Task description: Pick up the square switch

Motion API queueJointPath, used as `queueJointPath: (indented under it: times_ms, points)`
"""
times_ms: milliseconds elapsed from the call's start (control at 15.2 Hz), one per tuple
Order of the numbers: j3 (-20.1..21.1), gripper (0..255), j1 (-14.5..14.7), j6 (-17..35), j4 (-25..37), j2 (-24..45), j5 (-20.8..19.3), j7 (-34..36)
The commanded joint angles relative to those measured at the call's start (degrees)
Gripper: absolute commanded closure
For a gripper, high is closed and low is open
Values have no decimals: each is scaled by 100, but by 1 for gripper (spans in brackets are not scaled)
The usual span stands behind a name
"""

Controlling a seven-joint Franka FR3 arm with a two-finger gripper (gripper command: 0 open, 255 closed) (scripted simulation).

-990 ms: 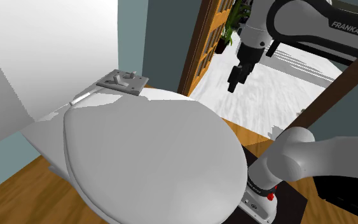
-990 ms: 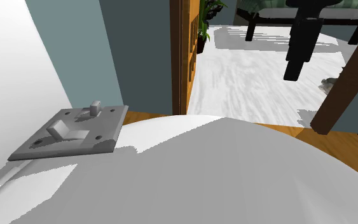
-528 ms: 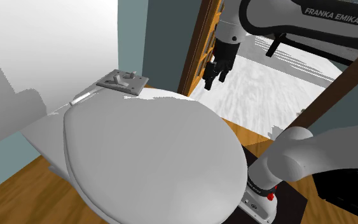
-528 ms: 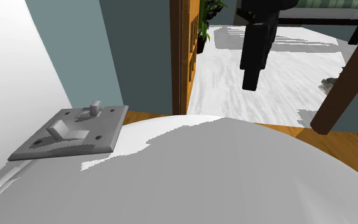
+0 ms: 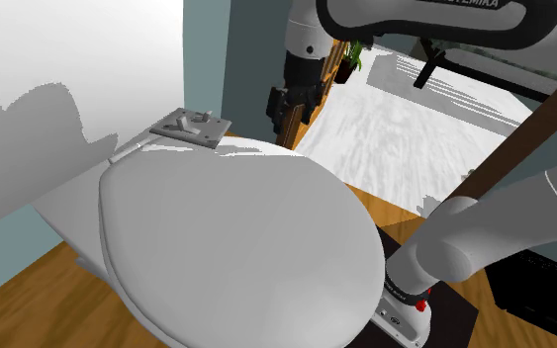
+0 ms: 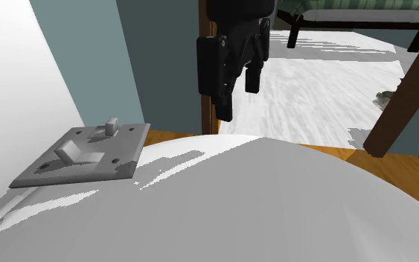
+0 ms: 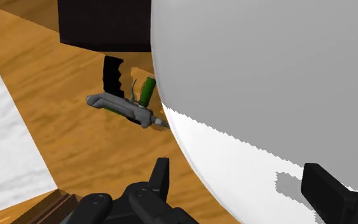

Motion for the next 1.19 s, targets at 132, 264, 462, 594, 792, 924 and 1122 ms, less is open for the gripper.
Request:
queueJointPath:
  times_ms: [132,264,462,594,792,924,1122]
  points:
    - [293,0,25,81,797,860,-62,525]
    - [427,0,60,86,1231,1298,-138,794]
    - [599,0,157,42,1958,1990,-307,1200]
    - [687,0,260,-27,2502,2476,-454,1467]
    - [779,0,481,-208,3437,3254,-713,1847]
    - [804,0,685,-394,4172,3816,-905,2076]
    - [784,0,1066,-782,5437,4693,-1192,2340]
